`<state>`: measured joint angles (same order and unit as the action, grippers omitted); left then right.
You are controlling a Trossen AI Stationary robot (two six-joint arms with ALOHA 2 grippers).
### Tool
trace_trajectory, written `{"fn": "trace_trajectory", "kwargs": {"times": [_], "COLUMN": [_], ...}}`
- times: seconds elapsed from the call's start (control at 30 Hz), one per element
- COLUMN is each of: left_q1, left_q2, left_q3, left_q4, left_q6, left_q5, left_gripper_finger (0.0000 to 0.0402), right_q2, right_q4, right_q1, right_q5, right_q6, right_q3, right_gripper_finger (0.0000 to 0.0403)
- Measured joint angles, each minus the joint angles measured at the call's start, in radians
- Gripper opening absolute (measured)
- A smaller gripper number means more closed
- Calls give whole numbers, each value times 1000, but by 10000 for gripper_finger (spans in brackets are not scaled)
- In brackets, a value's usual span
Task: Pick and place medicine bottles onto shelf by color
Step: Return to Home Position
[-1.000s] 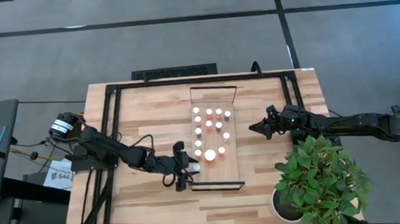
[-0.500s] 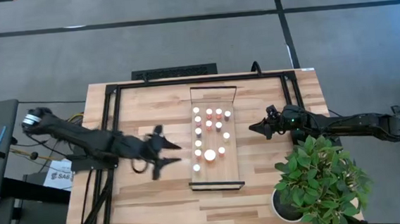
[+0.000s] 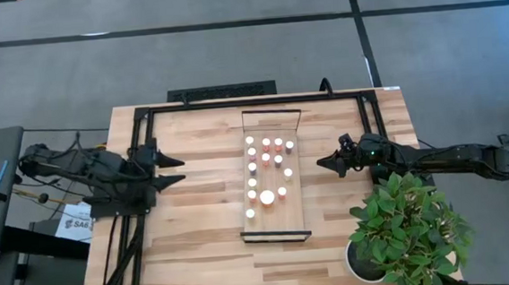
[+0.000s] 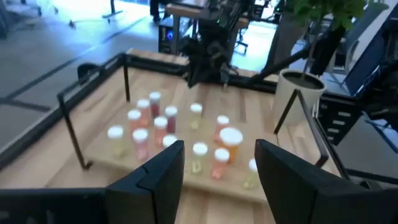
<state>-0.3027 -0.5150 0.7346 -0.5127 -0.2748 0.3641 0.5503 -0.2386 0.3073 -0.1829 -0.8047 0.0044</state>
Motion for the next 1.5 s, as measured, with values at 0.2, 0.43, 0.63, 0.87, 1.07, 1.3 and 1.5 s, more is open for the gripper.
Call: {"fn": "trace_trajectory", "kwargs": {"times": [0.2,0.43,0.63,0.87,1.07,1.3,1.5], "left_q1": [0,0,0,0,0,10,74], "left_q2": [145,320,340,332,332,397,478], "left_q3": [-155,-406,-508,-560,-596,-597,-597], "left_q4": [-9,348,542,549,542,520,493], "left_q6": [-105,-130,48,84,97,99,98], "left_q5": [-23,-17,-27,23,68,124,119], "left_gripper_finger": [184,184,184,184,184,184,184], "right_q2": [0,0,0,0,0,0,0], "right_q4": [0,0,0,0,0,0,0], "right_q1": [0,0,0,0,0,0,0], "right_q5": [0,0,0,0,0,0,0], "right_q6": [0,0,0,0,0,0,0], "right_q3": [0,0,0,0,0,0,0], "right_gripper_finger": [86,86,86,86,86,86,86]}}
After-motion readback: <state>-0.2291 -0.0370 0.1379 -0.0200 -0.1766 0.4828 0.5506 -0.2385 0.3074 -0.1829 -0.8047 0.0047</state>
